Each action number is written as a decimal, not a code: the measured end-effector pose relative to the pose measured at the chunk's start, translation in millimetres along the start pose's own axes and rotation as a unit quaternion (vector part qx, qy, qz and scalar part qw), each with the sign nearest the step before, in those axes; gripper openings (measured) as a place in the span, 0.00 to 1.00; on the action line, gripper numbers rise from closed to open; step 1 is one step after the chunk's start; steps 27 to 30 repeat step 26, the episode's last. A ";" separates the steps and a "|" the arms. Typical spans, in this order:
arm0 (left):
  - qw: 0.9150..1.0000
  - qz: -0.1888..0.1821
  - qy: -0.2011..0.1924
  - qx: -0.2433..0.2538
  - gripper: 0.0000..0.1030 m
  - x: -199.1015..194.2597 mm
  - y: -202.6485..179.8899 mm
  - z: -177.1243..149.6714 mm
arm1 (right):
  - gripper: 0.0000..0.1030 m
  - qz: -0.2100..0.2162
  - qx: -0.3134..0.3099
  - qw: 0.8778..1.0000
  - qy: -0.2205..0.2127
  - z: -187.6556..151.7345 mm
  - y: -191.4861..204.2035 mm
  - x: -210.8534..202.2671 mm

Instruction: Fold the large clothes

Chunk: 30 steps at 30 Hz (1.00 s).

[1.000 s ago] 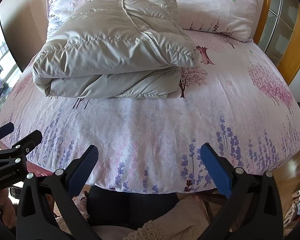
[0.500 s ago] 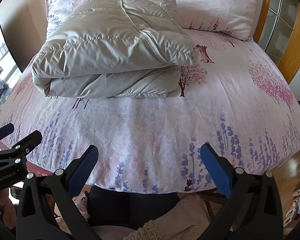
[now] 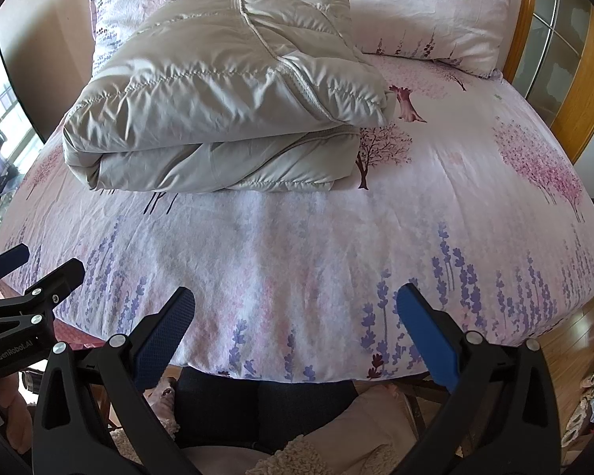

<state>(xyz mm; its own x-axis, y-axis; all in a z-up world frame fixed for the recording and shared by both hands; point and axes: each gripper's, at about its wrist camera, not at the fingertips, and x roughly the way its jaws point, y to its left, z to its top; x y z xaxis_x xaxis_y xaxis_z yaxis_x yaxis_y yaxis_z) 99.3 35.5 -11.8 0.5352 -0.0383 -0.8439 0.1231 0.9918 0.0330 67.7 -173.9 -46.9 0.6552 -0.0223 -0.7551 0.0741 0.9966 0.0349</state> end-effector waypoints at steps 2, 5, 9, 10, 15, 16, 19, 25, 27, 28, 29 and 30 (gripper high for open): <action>1.000 0.000 0.000 0.000 0.98 -0.1 0.5 -0.4 | 0.99 0.000 0.000 1.000 0.000 -0.6 0.7 -0.2; 1.000 0.001 0.000 0.000 0.98 0.1 0.2 0.1 | 0.99 0.000 -0.001 1.000 0.000 -0.8 0.2 0.1; 1.000 0.001 0.000 0.000 0.98 0.0 1.7 -1.3 | 0.99 0.001 0.000 1.000 0.000 -0.9 0.7 0.3; 1.000 0.001 0.000 0.000 0.98 0.2 1.6 -1.4 | 0.99 0.001 0.000 1.000 0.000 -0.4 0.6 0.4; 1.000 0.001 0.002 0.000 0.98 0.7 2.2 -1.6 | 0.99 0.001 -0.001 1.000 0.000 -1.0 0.6 0.6; 1.000 0.001 0.002 0.000 0.98 1.0 1.8 -0.9 | 0.99 0.001 -0.001 1.000 0.000 -0.1 0.0 0.6; 1.000 0.001 0.003 0.001 0.98 1.7 1.5 -0.5 | 0.99 0.001 -0.001 1.000 0.001 0.0 -0.2 0.6; 1.000 0.001 0.003 0.001 0.98 2.0 1.3 -0.6 | 0.99 0.001 -0.001 1.000 0.001 -0.5 0.2 1.0; 1.000 0.001 0.004 0.001 0.98 2.0 1.2 -0.5 | 0.99 0.001 -0.001 1.000 0.001 -0.2 0.0 1.0; 1.000 0.001 0.004 0.001 0.98 2.0 1.2 -0.5 | 0.99 0.001 -0.001 1.000 0.001 -0.2 0.0 1.0; 1.000 0.001 0.004 0.001 0.98 2.0 1.2 -0.5 | 0.99 0.001 -0.001 1.000 0.001 -0.2 0.0 1.0; 1.000 0.001 0.004 0.001 0.98 2.0 1.2 -0.5 | 0.99 0.001 -0.001 1.000 0.001 -0.2 0.0 1.0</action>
